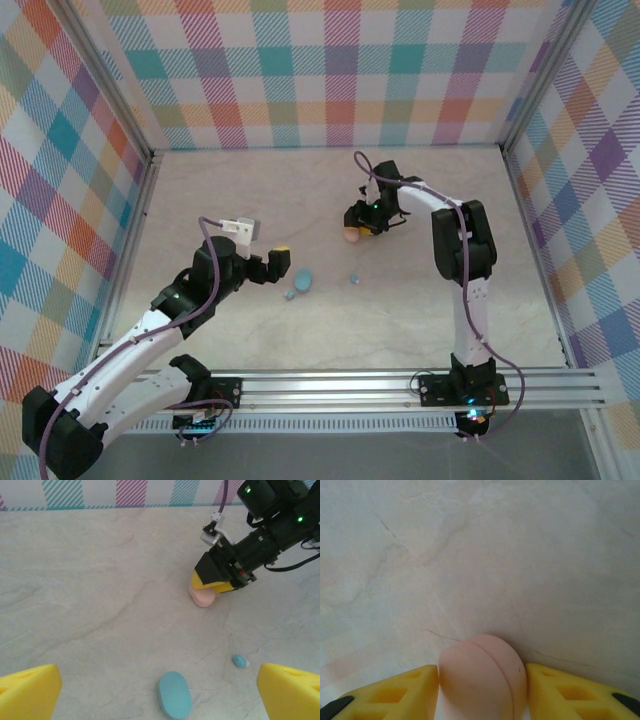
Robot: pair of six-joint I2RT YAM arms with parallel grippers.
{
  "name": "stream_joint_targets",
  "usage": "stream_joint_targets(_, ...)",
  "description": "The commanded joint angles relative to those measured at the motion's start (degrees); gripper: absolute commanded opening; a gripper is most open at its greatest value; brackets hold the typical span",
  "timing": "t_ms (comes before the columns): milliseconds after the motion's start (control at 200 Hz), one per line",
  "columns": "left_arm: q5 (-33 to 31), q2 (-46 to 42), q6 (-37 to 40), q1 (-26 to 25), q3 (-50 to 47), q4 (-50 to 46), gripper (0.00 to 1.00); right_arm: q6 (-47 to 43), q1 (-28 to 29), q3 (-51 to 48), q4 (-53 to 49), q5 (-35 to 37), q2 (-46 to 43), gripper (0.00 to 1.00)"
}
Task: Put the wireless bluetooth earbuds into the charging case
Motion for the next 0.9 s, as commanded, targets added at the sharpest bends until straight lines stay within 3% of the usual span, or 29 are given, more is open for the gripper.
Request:
stream_joint_targets(0, -1.9, 0.6, -1.6, 0.5, 1.8, -4.4, 1.00, -1.5, -0.4, 0.1, -3.8, 3.7, -4.6, 0.51)
stream_joint_targets(170, -1.4, 5.2, -3.0, 0.5, 4.8, -13.7, 0.98, -1.4, -0.7, -1.7, -3.7, 3.3, -9.4, 0.52)
stream_joint_targets(465, 4.5, 18.1, -9.3, -0.8, 8.0, -15.9, 0.71, 0.4, -0.8, -12.9, 0.8, 1.0, -21.8, 0.52)
stream_joint_targets(675, 8.4, 30.3, -10.7, -4.3, 12.5, -14.6, 0.67, 3.9, -0.8, -23.8, 6.3, -1.5, -30.8, 0.52)
stream_joint_targets(895, 6.0, 41.7, -8.1, -7.9, 19.9, -17.6, 0.65, 6.5, -0.8, -29.8, 9.9, -4.0, -35.3, 0.52)
